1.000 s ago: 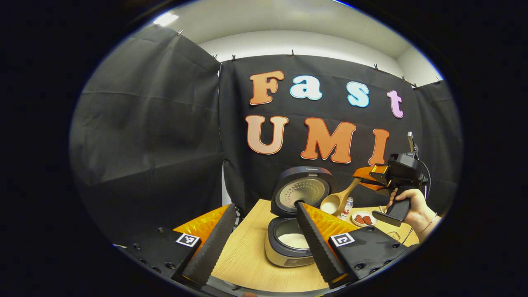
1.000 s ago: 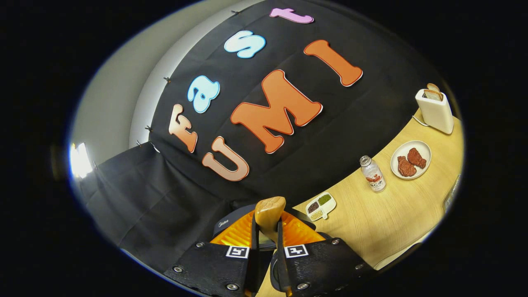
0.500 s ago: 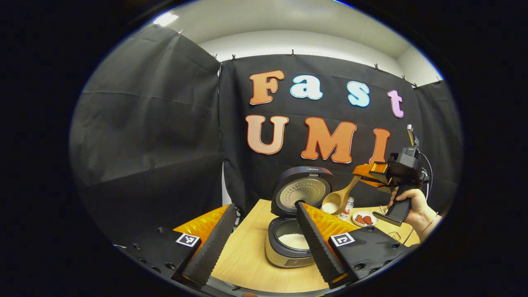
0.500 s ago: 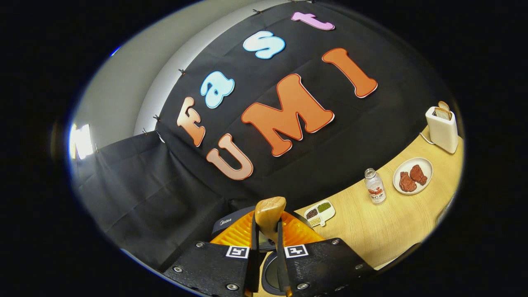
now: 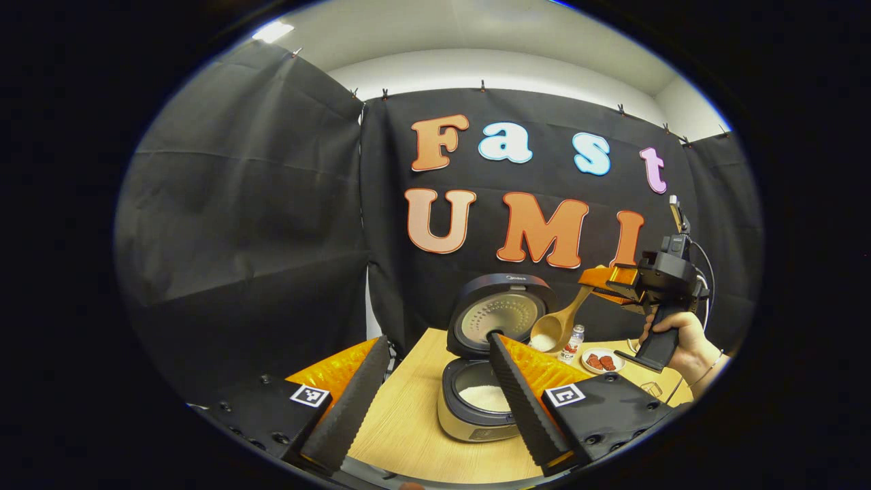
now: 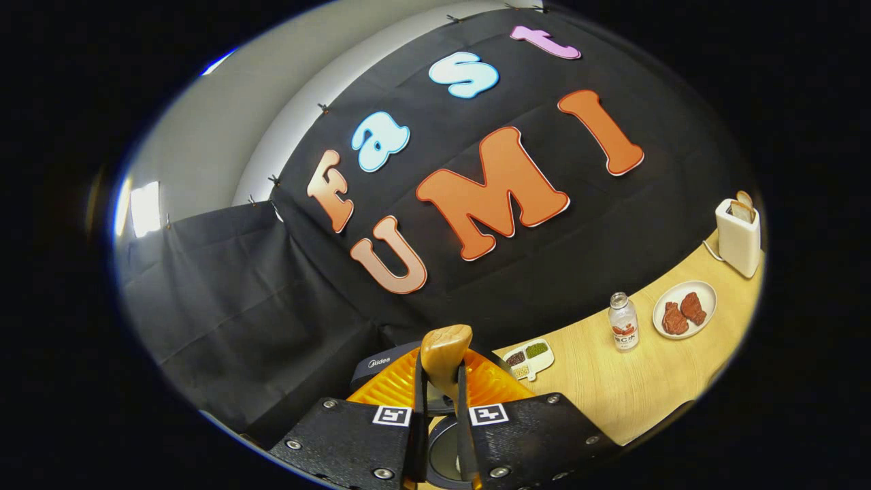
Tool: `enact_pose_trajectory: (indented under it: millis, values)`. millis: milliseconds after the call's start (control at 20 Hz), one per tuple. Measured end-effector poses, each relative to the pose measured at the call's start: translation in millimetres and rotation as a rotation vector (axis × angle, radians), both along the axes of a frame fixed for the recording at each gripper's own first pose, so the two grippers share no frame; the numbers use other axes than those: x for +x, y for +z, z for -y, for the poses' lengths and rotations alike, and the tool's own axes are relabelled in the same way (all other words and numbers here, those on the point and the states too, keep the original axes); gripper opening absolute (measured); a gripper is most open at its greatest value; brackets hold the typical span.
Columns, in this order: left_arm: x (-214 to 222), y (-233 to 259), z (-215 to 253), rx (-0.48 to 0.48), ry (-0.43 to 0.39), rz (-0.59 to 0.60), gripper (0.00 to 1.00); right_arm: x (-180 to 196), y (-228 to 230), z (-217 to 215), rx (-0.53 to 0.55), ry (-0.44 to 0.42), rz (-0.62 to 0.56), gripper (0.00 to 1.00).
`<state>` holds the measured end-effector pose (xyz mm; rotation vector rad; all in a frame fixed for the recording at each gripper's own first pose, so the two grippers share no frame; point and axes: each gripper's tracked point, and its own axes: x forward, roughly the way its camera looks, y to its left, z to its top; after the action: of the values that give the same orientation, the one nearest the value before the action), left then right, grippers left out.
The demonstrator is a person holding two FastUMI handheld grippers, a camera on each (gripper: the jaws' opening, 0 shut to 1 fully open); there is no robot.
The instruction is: Close the left gripper, press the button to open the rice cooker; take a wooden spoon from the chopstick holder with the right hand, scoop a spoonful of rice and pour it into the rice cooker, then put the wooden spoon back into the chopstick holder.
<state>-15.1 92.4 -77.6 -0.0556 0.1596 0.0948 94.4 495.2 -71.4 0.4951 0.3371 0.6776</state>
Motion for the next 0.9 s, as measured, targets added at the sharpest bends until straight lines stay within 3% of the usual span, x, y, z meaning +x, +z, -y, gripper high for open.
enact_pose_trajectory:
  millis: [900]
  values:
    - [1.3, -3.7, -9.3, 0.0, 0.011, -0.005, 1.0, -17.6, 2.0, -20.6, -0.127, 0.091, 0.152, 0.17]
